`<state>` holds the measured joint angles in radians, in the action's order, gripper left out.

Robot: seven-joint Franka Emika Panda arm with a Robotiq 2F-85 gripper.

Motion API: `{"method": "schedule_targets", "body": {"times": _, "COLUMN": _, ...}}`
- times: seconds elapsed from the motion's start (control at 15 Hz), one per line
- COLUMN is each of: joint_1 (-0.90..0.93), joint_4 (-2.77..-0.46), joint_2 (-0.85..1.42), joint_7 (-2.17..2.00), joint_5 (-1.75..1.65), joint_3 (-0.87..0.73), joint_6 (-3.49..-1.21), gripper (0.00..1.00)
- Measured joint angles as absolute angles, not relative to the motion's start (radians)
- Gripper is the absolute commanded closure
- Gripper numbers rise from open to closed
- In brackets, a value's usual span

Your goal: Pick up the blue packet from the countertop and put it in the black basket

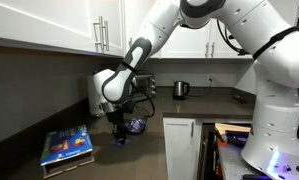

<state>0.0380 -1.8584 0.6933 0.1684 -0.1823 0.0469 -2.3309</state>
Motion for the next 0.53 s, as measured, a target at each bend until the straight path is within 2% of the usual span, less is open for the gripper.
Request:
{"method": "schedule_targets", "body": {"times": 0.33, "joint_1": 0.038, "joint_4": -1.851, "joint_2": 0.702, "joint_7": 0.168, "joint_5": -0.182, "joint_3": 0.047, "joint_6": -2.333, "gripper": 0.04}}
{"method": "schedule_targets", "body": {"times": 0.4, "joint_1": 0.038, "joint_4": -1.844, "joint_2": 0.708, "joint_7": 0.168, "joint_5": -0.182, "joint_3": 0.047, "joint_6": -2.333, "gripper": 0.46}}
{"method": "schedule_targets", "body": {"times": 0.47, "joint_1": 0.037, "joint_4": -1.836, "joint_2": 0.716, "joint_7": 0.168, "joint_5": -0.182, "joint_3": 0.046, "joint_6": -2.333, "gripper": 0.42}}
{"method": "schedule_targets", "body": {"times": 0.53, "joint_1": 0.037, "joint_4": -1.828, "joint_2": 0.723, "joint_7": 0.168, "joint_5": -0.182, "joint_3": 0.045, "joint_6": -2.333, "gripper": 0.43}}
